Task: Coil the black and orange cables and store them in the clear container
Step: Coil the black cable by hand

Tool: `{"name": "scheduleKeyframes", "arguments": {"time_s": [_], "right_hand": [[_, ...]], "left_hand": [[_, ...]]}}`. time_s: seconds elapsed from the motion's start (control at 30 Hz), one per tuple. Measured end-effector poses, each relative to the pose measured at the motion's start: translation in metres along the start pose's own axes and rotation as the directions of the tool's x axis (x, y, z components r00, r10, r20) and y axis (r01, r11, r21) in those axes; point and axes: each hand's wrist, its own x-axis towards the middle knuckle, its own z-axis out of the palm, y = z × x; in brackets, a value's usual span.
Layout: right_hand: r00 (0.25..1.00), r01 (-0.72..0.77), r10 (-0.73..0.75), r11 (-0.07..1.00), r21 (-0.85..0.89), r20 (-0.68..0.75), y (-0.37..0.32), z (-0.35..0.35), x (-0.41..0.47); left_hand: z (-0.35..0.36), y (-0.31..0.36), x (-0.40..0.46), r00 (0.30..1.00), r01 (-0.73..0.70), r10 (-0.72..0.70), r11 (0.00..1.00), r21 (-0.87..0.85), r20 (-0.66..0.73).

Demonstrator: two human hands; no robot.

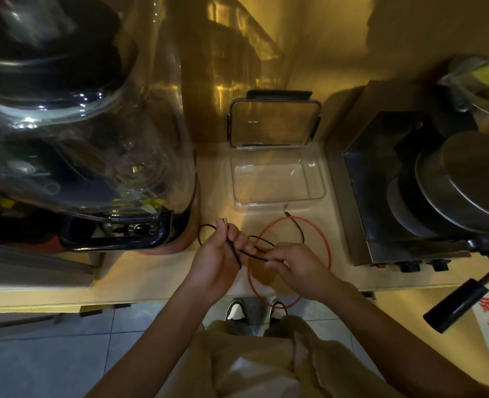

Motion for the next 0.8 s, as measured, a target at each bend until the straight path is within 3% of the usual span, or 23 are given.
{"name": "scheduleKeyframes", "arguments": {"time_s": [0.23, 0.33, 0.47, 0.6, 0.8], "right_hand": [[0.993, -0.054, 0.084, 0.951, -0.304, 0.088, 0.033, -0.012, 0.027], [0.996, -0.038, 0.016, 0.962, -0.271, -0.085, 0.039, -0.024, 0.036], [0.938, -0.097, 0.035, 0.982, -0.163, -0.346, 0.033, -0.037, 0.046], [0.903, 0.024, -0.047, 0.998, -0.059, -0.427, 0.016, -0.046, 0.057], [0.827, 0.201, -0.218, 0.976, -0.088, -0.518, -0.003, -0.062, 0.057]], "left_hand": [[0.012, 0.011, -0.010, 0.998, 0.000, -0.003, 0.999, 0.044, 0.060], [0.012, 0.017, -0.016, 0.995, 0.026, -0.028, 0.999, 0.031, 0.099], [0.008, 0.018, -0.022, 0.987, 0.093, -0.099, 0.994, 0.054, 0.125], [0.004, 0.012, -0.025, 0.985, 0.152, -0.162, 0.977, 0.149, 0.060], [-0.002, 0.009, -0.027, 0.989, 0.145, -0.146, 0.986, 0.081, 0.007]]}}
